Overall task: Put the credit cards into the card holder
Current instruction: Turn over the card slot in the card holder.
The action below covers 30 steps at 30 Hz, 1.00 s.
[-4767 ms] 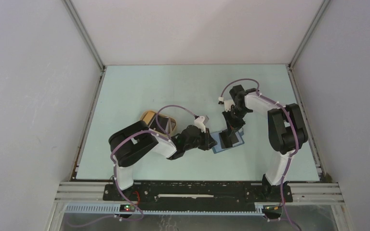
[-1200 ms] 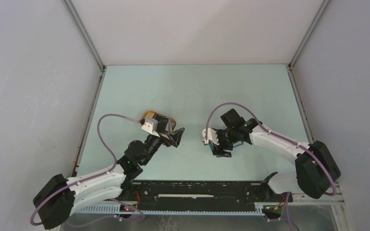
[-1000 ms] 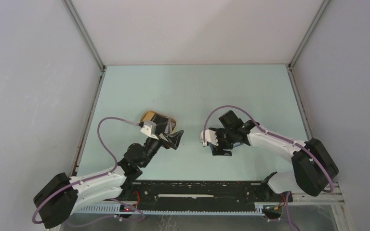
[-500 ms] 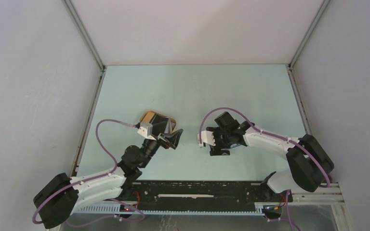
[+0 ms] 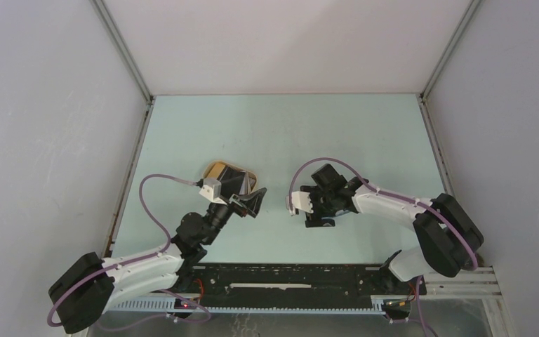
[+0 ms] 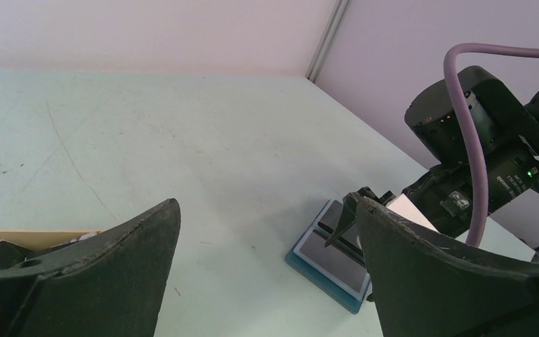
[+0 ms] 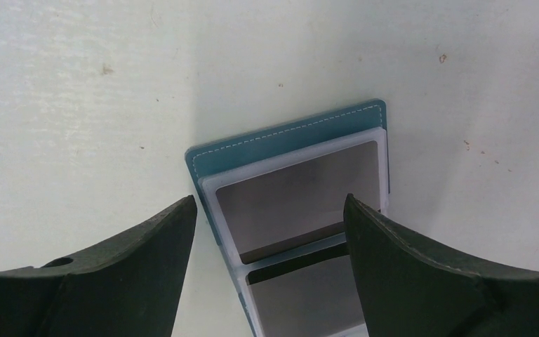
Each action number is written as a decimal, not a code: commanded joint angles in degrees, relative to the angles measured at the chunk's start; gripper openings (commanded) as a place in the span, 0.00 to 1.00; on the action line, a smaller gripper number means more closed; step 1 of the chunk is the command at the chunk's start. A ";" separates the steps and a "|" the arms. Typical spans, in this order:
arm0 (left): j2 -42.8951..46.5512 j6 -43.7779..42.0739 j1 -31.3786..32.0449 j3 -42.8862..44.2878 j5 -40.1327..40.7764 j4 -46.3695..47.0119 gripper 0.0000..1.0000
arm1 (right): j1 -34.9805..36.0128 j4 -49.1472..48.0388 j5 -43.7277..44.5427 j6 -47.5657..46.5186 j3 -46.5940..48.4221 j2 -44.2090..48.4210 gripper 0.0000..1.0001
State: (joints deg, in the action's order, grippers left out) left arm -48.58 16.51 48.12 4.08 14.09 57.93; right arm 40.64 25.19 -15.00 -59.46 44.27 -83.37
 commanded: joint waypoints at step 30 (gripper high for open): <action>0.51 0.19 -0.30 -1.35 -0.81 3.04 1.00 | -1.30 -0.86 -1.87 1.78 0.15 2.23 0.81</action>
State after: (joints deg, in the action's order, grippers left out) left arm -48.58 16.51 48.12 4.08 13.32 58.24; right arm 38.76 24.86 -15.55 -58.50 44.27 -82.06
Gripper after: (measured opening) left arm 0.996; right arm 0.809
